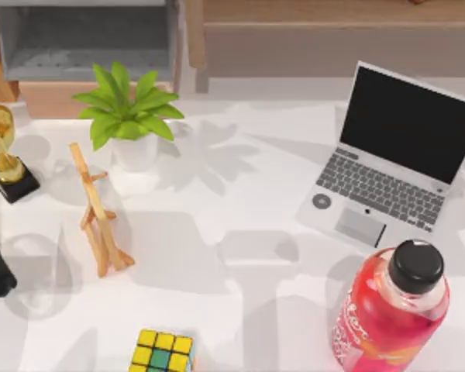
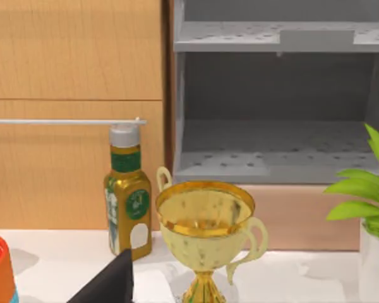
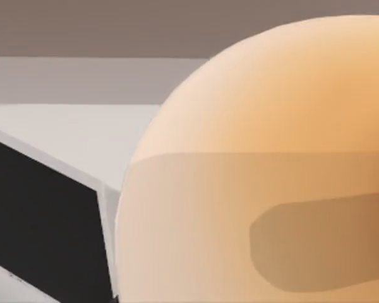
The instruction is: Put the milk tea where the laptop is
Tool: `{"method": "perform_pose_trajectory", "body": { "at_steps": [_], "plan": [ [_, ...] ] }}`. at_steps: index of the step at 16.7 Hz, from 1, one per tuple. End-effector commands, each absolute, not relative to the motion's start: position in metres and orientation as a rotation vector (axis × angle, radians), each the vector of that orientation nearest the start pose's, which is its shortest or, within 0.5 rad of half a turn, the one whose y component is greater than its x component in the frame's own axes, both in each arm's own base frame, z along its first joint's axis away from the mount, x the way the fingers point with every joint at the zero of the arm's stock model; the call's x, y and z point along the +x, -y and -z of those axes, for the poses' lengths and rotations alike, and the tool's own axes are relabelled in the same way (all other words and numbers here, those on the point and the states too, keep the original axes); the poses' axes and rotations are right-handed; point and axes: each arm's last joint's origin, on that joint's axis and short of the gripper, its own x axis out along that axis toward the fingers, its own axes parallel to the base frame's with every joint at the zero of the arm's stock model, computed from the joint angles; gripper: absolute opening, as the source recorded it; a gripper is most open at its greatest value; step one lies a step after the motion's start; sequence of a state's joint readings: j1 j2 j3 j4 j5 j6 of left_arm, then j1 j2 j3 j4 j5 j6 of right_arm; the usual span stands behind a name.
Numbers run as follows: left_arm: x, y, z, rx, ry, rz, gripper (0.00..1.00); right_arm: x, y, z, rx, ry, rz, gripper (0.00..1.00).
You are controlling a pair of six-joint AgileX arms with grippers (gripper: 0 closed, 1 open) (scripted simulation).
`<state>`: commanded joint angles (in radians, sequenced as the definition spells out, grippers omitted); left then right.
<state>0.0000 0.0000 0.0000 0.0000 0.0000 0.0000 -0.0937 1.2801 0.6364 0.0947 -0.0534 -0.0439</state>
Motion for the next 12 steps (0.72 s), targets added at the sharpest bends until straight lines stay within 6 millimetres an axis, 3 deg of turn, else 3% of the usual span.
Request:
{"method": "perform_pose_trajectory", "body": {
  "at_steps": [6, 12],
  "plan": [
    [0.106, 0.001, -0.160, 0.000, 0.000, 0.000, 1.00, 0.267, 0.023, -0.194, -0.013, -0.527, 0.018, 0.00],
    [0.106, 0.001, -0.160, 0.000, 0.000, 0.000, 1.00, 0.264, 0.022, -0.173, -0.008, -0.598, 0.017, 0.00]
  ]
}}
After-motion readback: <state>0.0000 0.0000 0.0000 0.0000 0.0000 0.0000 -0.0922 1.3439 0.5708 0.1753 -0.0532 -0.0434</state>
